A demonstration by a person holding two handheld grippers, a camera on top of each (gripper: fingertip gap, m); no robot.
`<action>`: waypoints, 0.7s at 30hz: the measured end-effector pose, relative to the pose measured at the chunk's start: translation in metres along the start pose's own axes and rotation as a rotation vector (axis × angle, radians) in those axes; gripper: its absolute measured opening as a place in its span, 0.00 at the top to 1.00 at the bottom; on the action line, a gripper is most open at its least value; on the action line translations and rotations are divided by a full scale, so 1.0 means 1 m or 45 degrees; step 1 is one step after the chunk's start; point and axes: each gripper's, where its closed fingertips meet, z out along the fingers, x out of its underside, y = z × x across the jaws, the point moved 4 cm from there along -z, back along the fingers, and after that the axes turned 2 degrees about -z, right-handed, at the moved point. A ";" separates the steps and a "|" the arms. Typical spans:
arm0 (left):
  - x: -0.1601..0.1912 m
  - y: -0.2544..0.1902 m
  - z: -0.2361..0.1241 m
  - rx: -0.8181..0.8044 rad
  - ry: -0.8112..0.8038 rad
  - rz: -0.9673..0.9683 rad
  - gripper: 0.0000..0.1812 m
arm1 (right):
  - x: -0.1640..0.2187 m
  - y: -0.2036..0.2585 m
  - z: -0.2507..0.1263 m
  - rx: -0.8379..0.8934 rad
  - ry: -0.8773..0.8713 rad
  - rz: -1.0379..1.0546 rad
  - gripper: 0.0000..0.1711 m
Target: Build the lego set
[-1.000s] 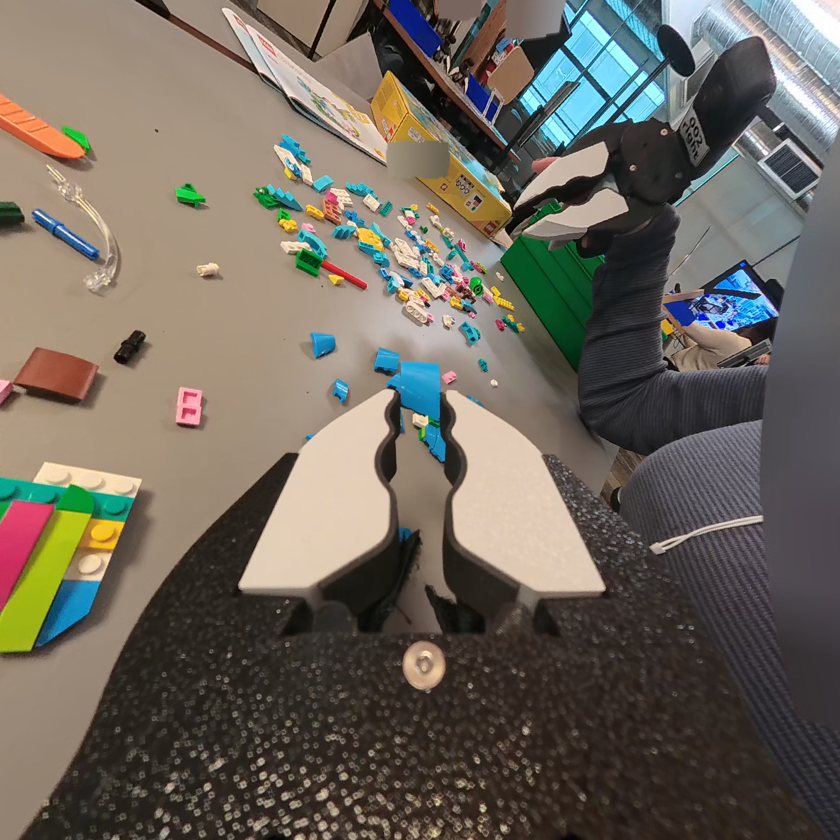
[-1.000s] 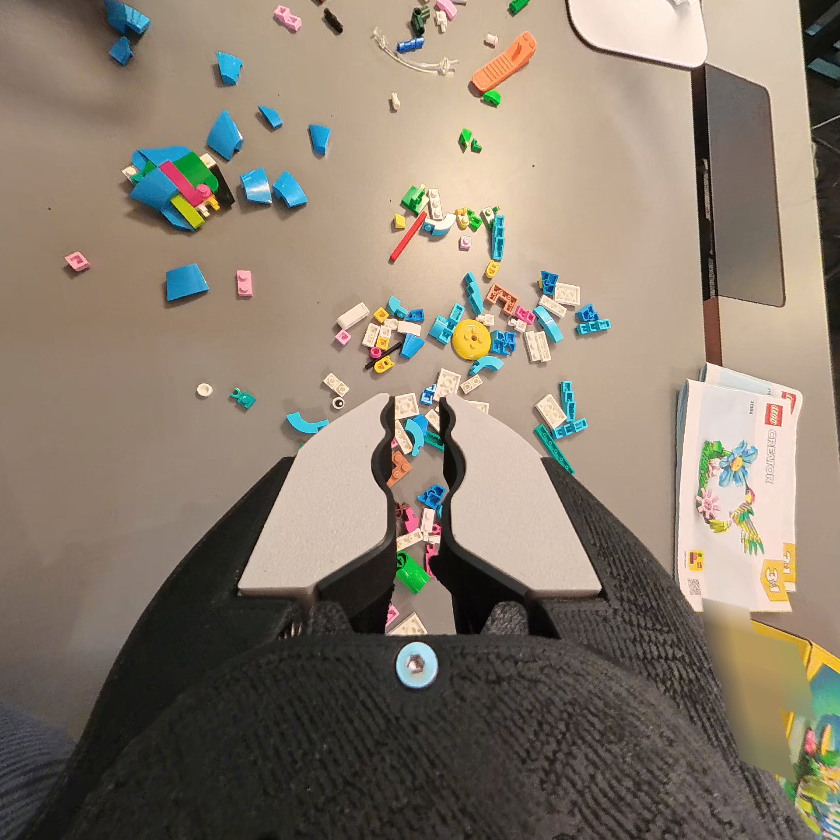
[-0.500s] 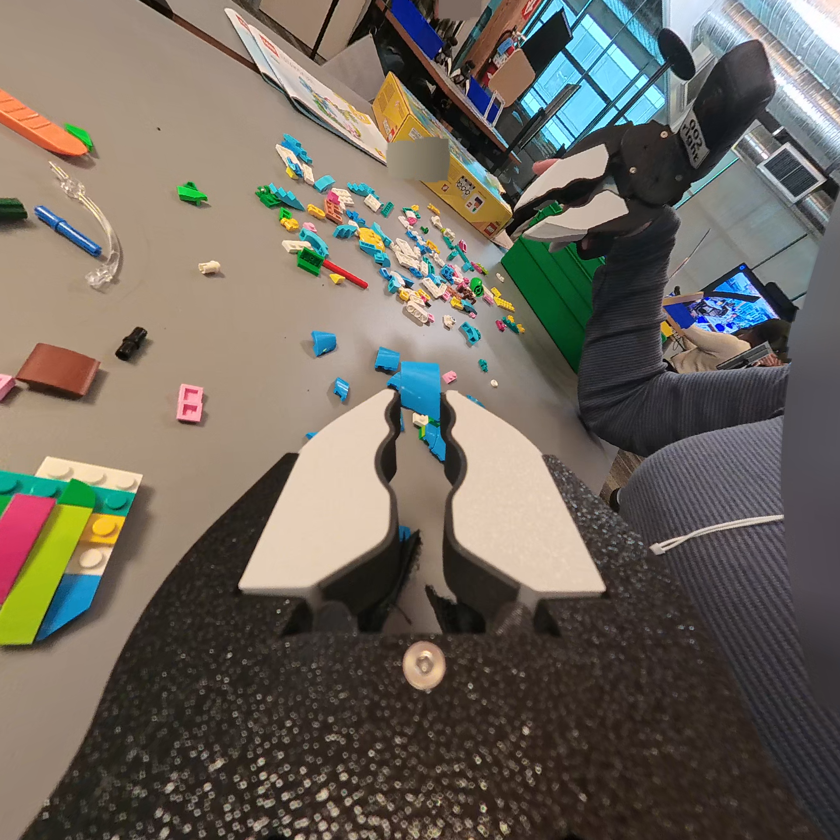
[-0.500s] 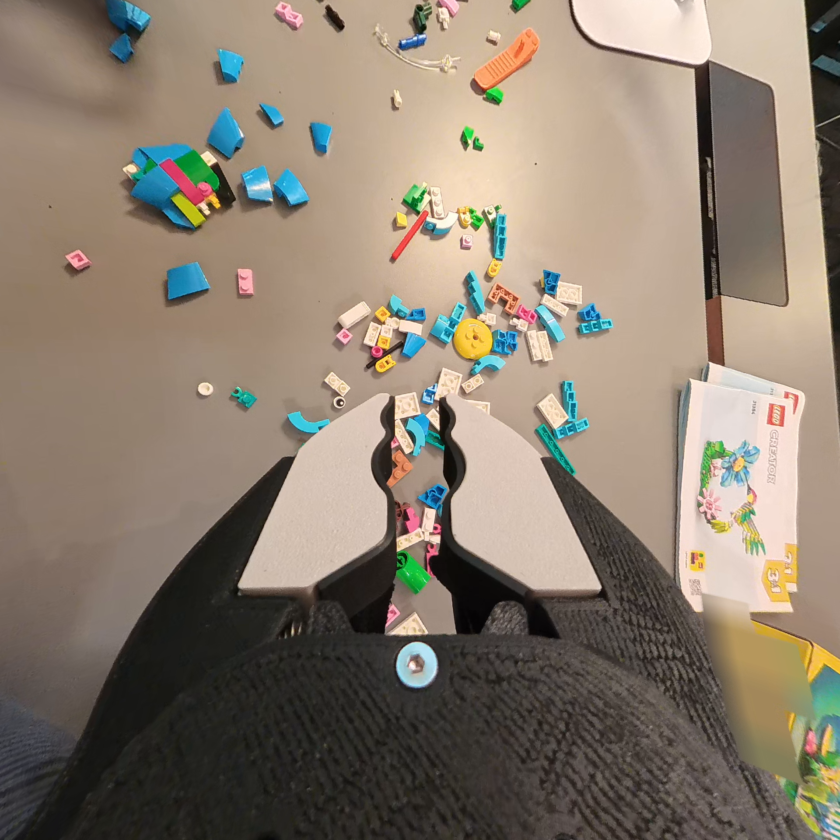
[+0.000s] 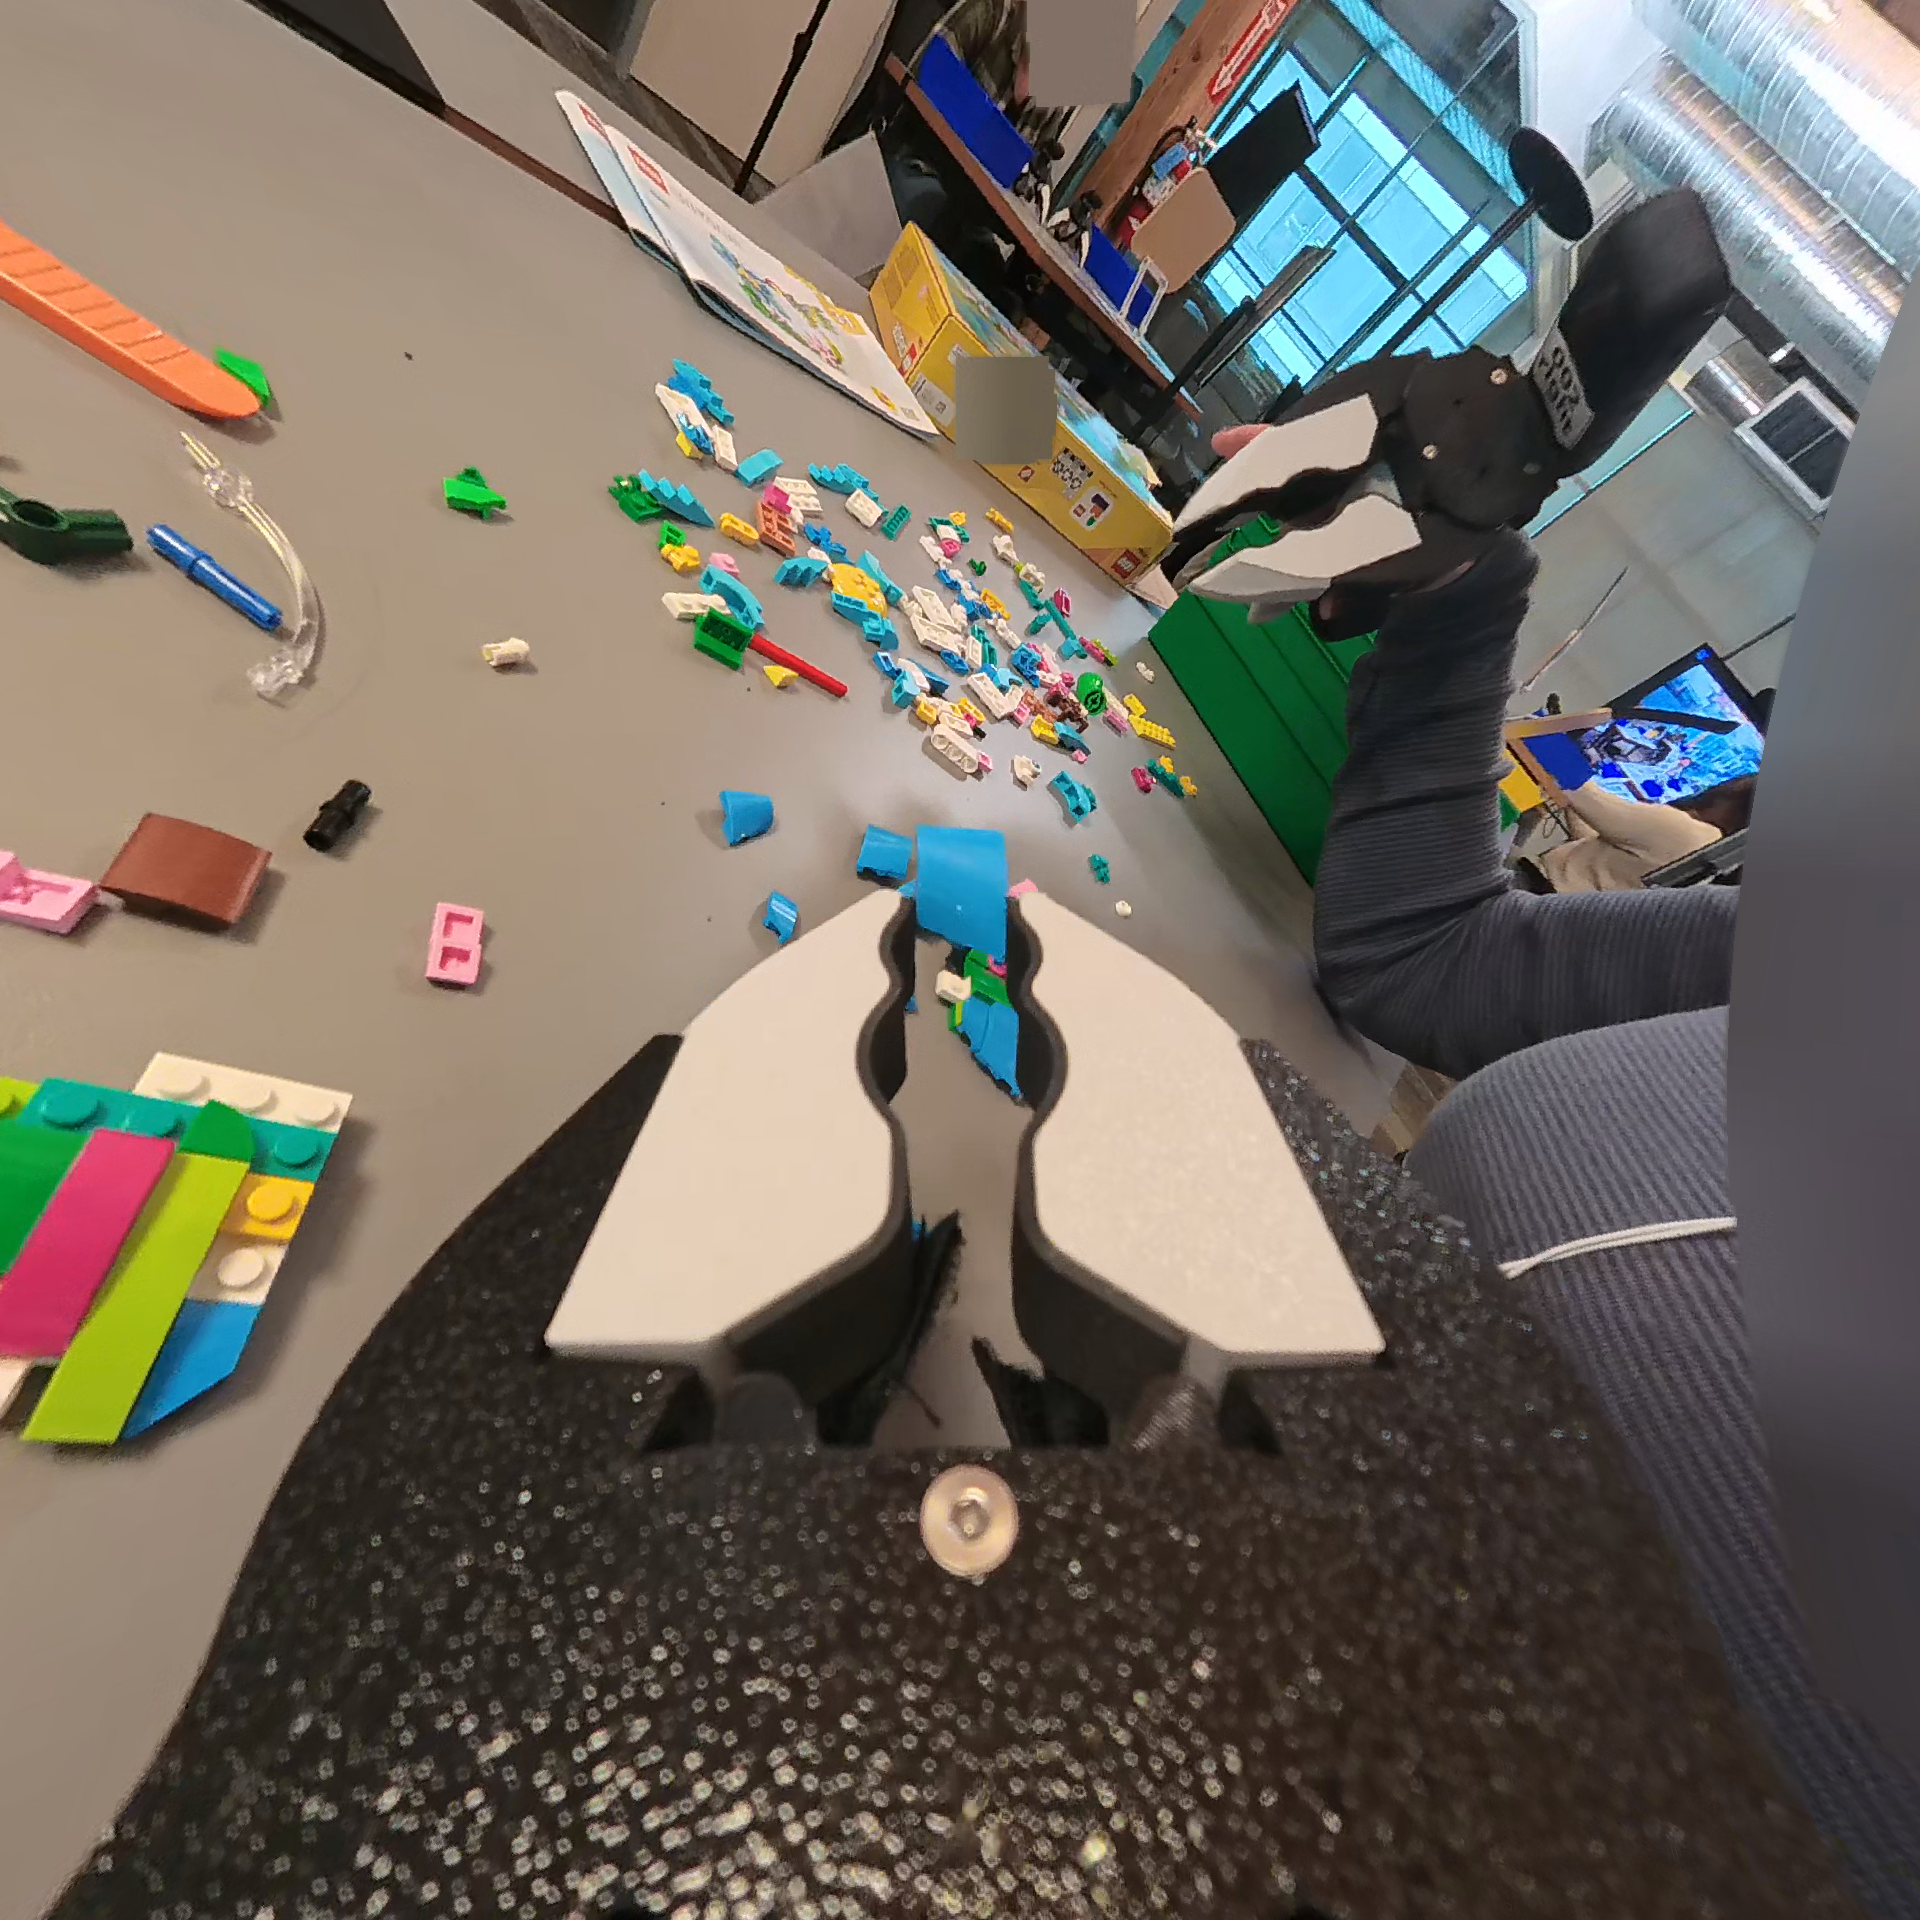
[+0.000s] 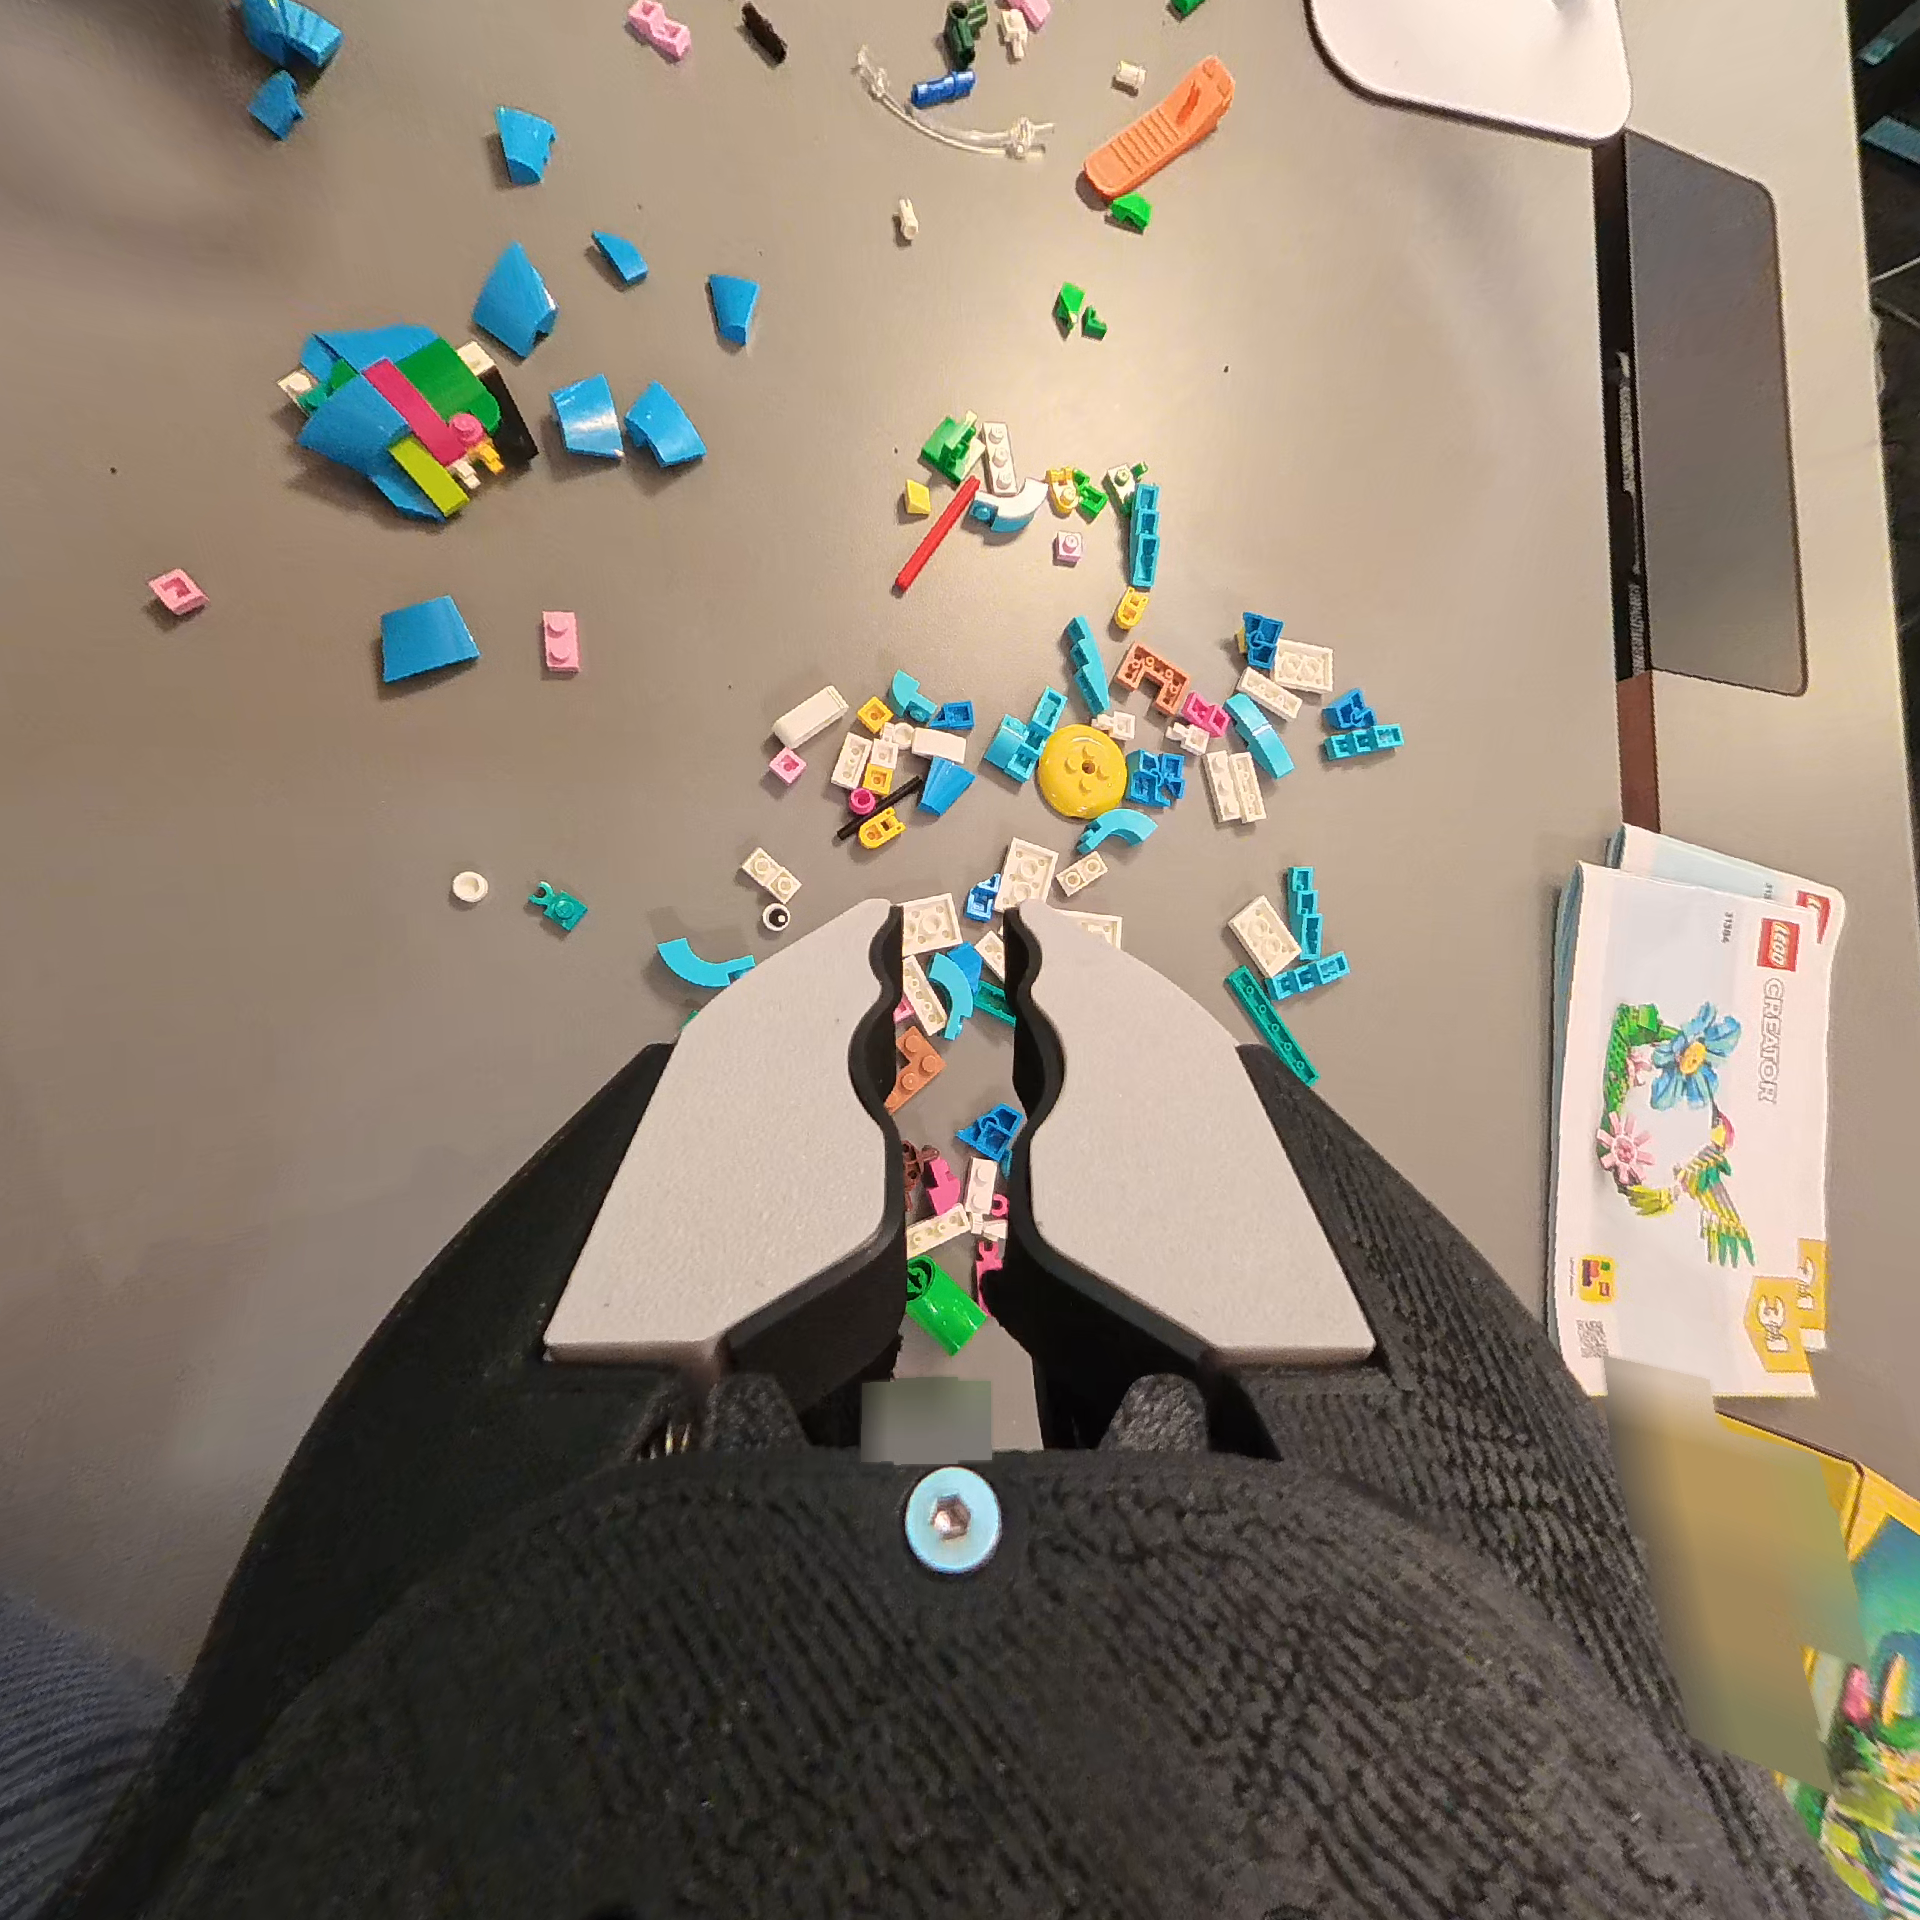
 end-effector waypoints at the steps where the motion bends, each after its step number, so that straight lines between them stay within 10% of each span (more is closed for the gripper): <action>1: -0.001 0.001 0.000 -0.005 -0.003 -0.019 0.91 | 0.000 0.000 0.000 0.000 0.000 -0.001 0.90; 21: -0.003 0.006 -0.005 0.253 -0.080 -0.430 0.91 | -0.002 0.001 -0.004 0.009 -0.018 -0.004 0.90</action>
